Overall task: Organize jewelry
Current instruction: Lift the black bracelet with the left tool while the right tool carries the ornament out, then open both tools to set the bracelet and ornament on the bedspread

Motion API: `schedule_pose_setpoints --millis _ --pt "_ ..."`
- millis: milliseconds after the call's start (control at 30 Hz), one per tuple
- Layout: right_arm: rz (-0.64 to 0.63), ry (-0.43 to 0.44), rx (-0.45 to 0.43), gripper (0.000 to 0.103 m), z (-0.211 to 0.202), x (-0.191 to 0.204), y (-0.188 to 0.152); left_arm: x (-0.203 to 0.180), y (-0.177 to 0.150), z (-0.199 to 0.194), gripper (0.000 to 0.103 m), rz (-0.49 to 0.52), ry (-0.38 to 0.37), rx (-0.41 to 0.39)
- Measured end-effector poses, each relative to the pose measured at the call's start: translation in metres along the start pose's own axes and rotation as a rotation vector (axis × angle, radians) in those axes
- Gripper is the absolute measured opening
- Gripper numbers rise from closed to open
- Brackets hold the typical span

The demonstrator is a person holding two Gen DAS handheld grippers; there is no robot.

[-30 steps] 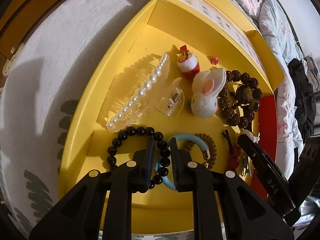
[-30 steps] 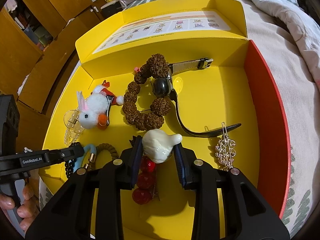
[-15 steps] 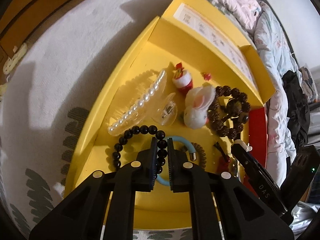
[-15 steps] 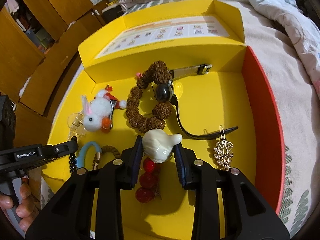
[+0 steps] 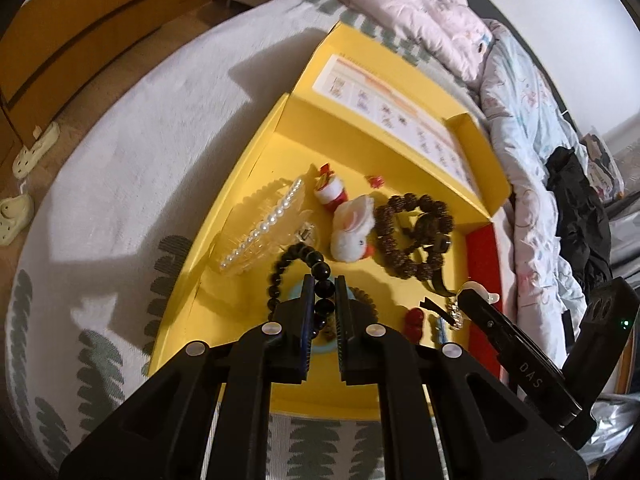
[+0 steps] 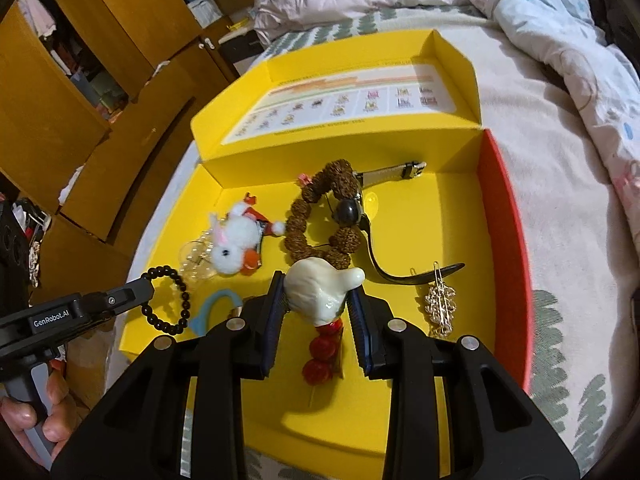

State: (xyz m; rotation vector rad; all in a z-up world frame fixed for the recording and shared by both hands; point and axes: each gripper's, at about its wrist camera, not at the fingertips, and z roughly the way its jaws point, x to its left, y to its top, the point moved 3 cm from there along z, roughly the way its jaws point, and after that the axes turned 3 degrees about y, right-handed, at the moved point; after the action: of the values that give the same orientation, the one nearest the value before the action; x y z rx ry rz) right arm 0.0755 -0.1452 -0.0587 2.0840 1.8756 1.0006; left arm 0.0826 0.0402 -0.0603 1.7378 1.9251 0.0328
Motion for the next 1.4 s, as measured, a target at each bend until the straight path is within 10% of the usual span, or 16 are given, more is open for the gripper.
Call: schedule_pose_setpoints --millis 700,1400 --pt "-0.149 0.065 0.073 0.031 -0.076 0.071 -0.113 0.030 -0.087 -0.109 0.010 0.057 0.061 -0.122" --pt "-0.103 -0.052 0.188 0.032 -0.026 0.030 -0.150 -0.011 -0.149 0.019 0.010 0.195 0.155 0.171"
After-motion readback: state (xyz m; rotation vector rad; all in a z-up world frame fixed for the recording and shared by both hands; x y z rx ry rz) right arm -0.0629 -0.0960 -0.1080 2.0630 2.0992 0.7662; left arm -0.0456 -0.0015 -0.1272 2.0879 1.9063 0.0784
